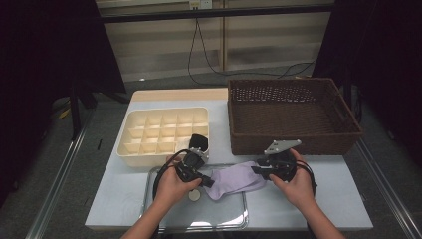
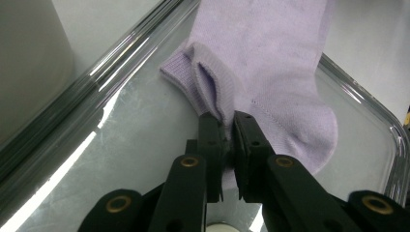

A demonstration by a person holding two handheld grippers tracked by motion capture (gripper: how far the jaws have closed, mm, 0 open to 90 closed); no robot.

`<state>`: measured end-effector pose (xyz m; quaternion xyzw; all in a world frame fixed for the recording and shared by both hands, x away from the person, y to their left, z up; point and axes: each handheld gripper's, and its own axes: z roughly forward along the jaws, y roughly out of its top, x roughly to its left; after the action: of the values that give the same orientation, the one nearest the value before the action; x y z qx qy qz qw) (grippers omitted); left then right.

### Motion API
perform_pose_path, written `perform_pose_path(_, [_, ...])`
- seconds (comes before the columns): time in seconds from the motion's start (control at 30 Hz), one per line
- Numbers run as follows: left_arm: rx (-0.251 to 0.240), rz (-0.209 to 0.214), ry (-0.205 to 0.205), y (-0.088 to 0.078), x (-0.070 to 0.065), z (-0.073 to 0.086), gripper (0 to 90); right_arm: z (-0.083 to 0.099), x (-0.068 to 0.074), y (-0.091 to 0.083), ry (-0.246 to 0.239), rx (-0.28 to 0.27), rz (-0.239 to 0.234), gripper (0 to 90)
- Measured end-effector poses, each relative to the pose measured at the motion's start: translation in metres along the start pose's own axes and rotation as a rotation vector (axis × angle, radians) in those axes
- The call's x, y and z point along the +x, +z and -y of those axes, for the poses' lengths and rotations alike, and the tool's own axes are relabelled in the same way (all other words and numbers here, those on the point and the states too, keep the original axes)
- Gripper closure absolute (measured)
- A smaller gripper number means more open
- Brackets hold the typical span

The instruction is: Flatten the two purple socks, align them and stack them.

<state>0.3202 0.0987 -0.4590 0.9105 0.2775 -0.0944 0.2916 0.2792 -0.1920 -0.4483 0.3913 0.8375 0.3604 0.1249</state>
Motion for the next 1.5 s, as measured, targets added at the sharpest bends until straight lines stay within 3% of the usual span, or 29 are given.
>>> perform_pose_path(0.07, [0.007, -0.002, 0.011, 0.0, 0.0, 0.0, 83.0, -0.001, 0.001, 0.006, 0.006, 0.021, 0.025, 67.8])
perform_pose_path(0.23, [-0.002, -0.002, -0.003, 0.0, 0.0, 0.0, 83.0, 0.0, 0.0, 0.005, 0.001, 0.042, 0.035, 90.0])
perform_pose_path(0.47, [-0.005, 0.0, -0.014, 0.0, 0.0, 0.0, 83.0, 0.005, 0.003, -0.013, 0.018, 0.03, 0.014, 90.0])
perform_pose_path(0.63, [-0.004, -0.003, -0.024, 0.0, 0.001, -0.001, 82.8, 0.018, 0.001, -0.011, 0.029, 0.072, 0.003, 90.0])
perform_pose_path(0.77, [-0.011, -0.014, -0.021, 0.0, 0.003, -0.003, 82.9, 0.026, 0.002, -0.003, 0.016, 0.14, -0.012, 90.0])
perform_pose_path(0.87, [-0.014, -0.009, -0.023, 0.0, 0.005, -0.003, 82.2, 0.026, 0.002, -0.003, 0.01, 0.136, -0.012, 89.5])
perform_pose_path(1.0, [-0.024, -0.021, -0.002, -0.002, 0.005, -0.003, 75.3, 0.023, 0.0, -0.007, 0.023, 0.103, -0.012, 78.8])
perform_pose_path(1.13, [-0.041, -0.021, -0.012, -0.004, 0.008, -0.001, 64.5, 0.013, 0.002, -0.015, -0.003, 0.047, 0.007, 72.9])
perform_pose_path(1.2, [-0.05, -0.024, -0.018, -0.006, 0.009, 0.001, 63.7, 0.009, 0.006, -0.016, -0.012, 0.028, 0.009, 73.3])
perform_pose_path(1.3, [-0.062, -0.028, -0.035, -0.01, 0.007, 0.004, 62.1, 0.002, 0.013, -0.011, -0.047, 0.028, -0.005, 76.5])
perform_pose_path(1.33, [-0.07, -0.027, -0.043, -0.011, 0.007, 0.005, 60.4, 0.001, 0.015, -0.007, -0.061, 0.03, -0.031, 76.9])
perform_pose_path(1.4, [-0.077, -0.035, -0.035, -0.014, 0.007, 0.007, 58.1, -0.002, 0.021, 0.0, -0.089, 0.038, -0.046, 80.8])
perform_pose_path(1.5, [-0.065, -0.039, -0.043, -0.016, 0.009, 0.01, 57.7, -0.007, 0.03, 0.011, -0.12, 0.049, -0.074, 83.1])
